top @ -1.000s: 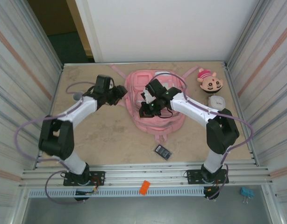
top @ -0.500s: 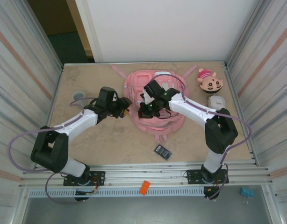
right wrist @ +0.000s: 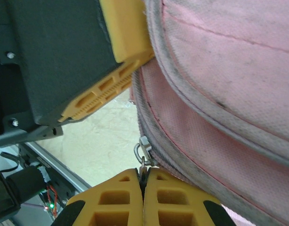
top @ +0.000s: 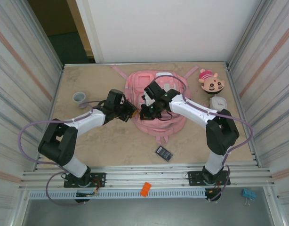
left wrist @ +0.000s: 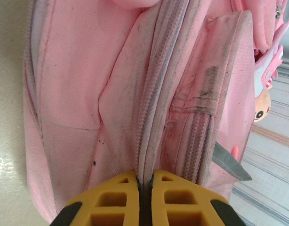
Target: Pack books, pencil case, and school supplies into a backpack
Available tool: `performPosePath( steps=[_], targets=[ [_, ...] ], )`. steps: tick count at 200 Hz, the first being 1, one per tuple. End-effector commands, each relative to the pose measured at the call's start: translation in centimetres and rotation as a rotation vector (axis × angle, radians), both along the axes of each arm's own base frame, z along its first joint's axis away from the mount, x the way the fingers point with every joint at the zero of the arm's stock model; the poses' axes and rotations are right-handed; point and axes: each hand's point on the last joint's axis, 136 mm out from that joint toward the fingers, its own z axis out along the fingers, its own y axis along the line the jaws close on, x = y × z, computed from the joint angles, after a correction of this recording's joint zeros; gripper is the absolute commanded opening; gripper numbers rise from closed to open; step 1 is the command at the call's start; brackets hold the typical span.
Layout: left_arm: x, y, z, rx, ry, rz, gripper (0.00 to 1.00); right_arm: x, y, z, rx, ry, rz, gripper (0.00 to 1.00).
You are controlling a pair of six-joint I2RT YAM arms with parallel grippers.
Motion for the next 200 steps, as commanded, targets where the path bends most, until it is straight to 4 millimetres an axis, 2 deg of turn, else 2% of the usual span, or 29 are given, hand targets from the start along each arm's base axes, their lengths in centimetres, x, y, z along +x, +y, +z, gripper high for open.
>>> performPosePath(
  steps=[1, 38, 64, 80, 123, 141, 162, 187, 200],
  targets=[
    [1.2, 2.4, 1.3, 0.076, -0.059, 0.031, 0.00, -1.2, -2.5, 0.4, -0.076, 0.022, -0.005, 0.00],
    [1.7, 5.7, 1.6, 0.138, -0.075, 0.048, 0.00, -1.2, -8.7, -0.2, -0.181, 0.042, -0.088, 0.00],
    [2.1, 7.0, 1.7, 0.145, -0.078, 0.059, 0.00, -0.8, -11.7, 0.0, -0.203, 0.042, -0.127, 0.00],
    [2.3, 7.5, 1.9, 0.151, -0.084, 0.062, 0.00, -0.2, -12.7, 0.1, -0.200, 0.033, -0.146, 0.00],
    [1.9, 8.1, 3.6, 0.194, -0.124, 0.033, 0.00, 0.8, -10.2, 1.1, -0.097, -0.016, -0.074, 0.00],
    [0.9, 8.7, 4.3, 0.203, -0.132, 0.043, 0.00, 1.4, -8.8, 1.4, -0.063, -0.045, -0.048, 0.00],
    [-0.7, 9.8, 4.0, 0.218, -0.122, 0.076, 0.00, 2.1, -6.6, 2.0, -0.019, -0.072, -0.013, 0.00],
    [-1.7, 11.6, 3.5, 0.244, -0.107, 0.117, 0.12, 1.7, -4.8, 2.4, 0.012, -0.060, 0.021, 0.00],
    [-1.7, 12.3, 4.1, 0.284, -0.142, 0.096, 0.24, 1.4, -4.5, 2.2, 0.020, -0.040, 0.023, 0.00]
  ],
)
